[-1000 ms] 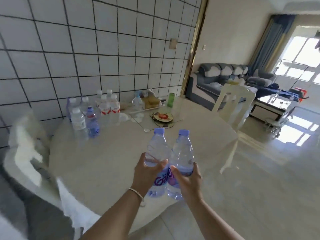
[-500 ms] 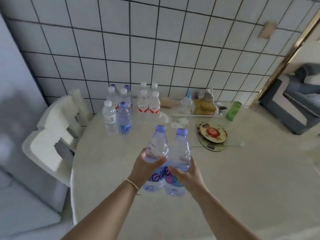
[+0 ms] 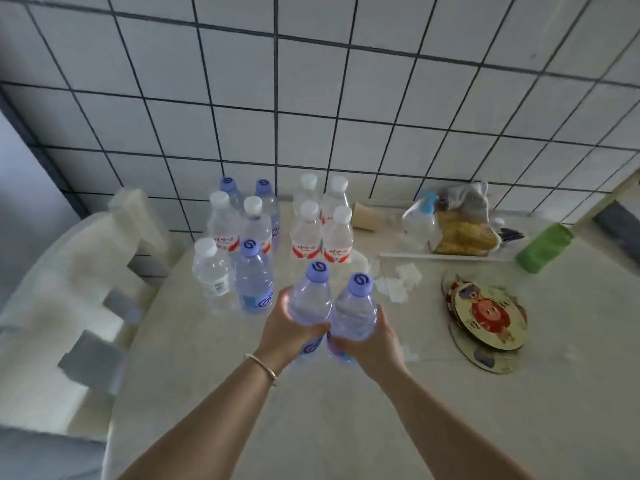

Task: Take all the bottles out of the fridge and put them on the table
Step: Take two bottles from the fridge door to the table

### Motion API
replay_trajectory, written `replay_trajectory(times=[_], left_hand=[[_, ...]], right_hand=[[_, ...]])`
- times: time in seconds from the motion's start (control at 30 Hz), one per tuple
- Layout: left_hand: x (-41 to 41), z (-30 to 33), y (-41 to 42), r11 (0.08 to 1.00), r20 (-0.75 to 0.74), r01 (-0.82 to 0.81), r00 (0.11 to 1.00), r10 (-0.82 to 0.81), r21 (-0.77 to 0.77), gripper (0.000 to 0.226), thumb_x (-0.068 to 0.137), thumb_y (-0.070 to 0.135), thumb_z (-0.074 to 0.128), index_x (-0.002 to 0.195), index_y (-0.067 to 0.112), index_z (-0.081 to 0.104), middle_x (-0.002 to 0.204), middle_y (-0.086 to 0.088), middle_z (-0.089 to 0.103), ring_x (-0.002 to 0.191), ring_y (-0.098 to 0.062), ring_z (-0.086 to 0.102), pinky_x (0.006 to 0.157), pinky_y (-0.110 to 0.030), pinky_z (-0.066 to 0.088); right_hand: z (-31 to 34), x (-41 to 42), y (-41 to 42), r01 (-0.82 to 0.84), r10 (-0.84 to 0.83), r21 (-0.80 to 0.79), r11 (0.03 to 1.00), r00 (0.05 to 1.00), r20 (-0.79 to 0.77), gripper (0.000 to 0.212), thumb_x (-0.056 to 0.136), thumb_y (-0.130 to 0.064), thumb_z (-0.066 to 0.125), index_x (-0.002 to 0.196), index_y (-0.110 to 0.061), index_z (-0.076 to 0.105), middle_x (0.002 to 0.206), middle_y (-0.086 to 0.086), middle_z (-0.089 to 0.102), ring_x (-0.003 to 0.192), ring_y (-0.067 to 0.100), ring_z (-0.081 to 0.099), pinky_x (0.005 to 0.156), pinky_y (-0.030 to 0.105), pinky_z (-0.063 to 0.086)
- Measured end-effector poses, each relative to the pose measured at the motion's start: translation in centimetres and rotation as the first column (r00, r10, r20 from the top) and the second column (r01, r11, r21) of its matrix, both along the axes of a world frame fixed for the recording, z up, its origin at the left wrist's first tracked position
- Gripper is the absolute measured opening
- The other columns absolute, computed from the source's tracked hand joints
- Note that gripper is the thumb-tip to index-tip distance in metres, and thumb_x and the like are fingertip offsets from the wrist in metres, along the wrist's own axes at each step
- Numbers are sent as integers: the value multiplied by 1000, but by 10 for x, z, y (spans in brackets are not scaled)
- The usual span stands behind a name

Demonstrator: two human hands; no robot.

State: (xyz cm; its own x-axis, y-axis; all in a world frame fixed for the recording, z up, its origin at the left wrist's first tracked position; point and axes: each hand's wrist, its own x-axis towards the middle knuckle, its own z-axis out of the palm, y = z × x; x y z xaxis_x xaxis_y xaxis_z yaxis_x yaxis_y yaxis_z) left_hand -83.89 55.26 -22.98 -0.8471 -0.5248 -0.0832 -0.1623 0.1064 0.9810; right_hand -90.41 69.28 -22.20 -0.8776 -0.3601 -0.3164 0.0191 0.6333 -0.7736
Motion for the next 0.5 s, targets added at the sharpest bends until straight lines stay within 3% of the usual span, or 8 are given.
replay_trajectory(times=[0.1, 0.2, 0.27, 0.37, 0.5], left_hand=[[-26, -8, -18, 999, -72, -23, 997, 20, -46, 21, 61, 14, 74, 69, 7, 56, 60, -8, 58, 57, -13, 50, 56, -40, 49], [-47, -15, -27, 989, -96, -100, 991, 89, -111, 23, 61, 15, 75, 67, 6, 55, 57, -4, 58, 54, -5, 50, 52, -26, 46], [-58, -25, -35, 982, -79, -145, 988, 136, -123, 25, 59, 20, 78, 73, 9, 60, 63, 5, 63, 57, -2, 56, 54, -19, 46], [-76, -41, -47, 975, -44, -164, 986, 160, -148, 34, 53, 30, 76, 82, 18, 61, 75, 5, 67, 72, -9, 66, 61, -22, 50], [-87, -58, -51, 974, -22, -164, 986, 162, -155, 39, 53, 30, 76, 81, 10, 57, 74, 5, 63, 69, -9, 63, 61, -21, 45]], right_hand=[[-11, -25, -19, 46, -46, 10, 999, 999, -6, 33, 45, -32, 65, 73, -18, 54, 51, -4, 53, 37, 5, 44, 34, 12, 30], [-28, -47, -34, 91, -92, -35, 995, 995, -34, 46, 48, -34, 78, 88, -24, 57, 72, -9, 64, 61, 5, 60, 44, 6, 35], [-35, -58, -43, 115, -118, -64, 991, 992, -42, 56, 49, -34, 84, 98, -28, 59, 85, -11, 68, 75, 5, 64, 54, 10, 40], [-40, -72, -55, 137, -141, -82, 987, 989, -37, 63, 45, -38, 83, 103, -29, 58, 89, -11, 69, 79, 6, 65, 58, 17, 42], [-48, -82, -61, 150, -154, -74, 986, 987, -48, 69, 44, -40, 83, 107, -28, 57, 93, -11, 69, 83, 7, 65, 63, 20, 45]])
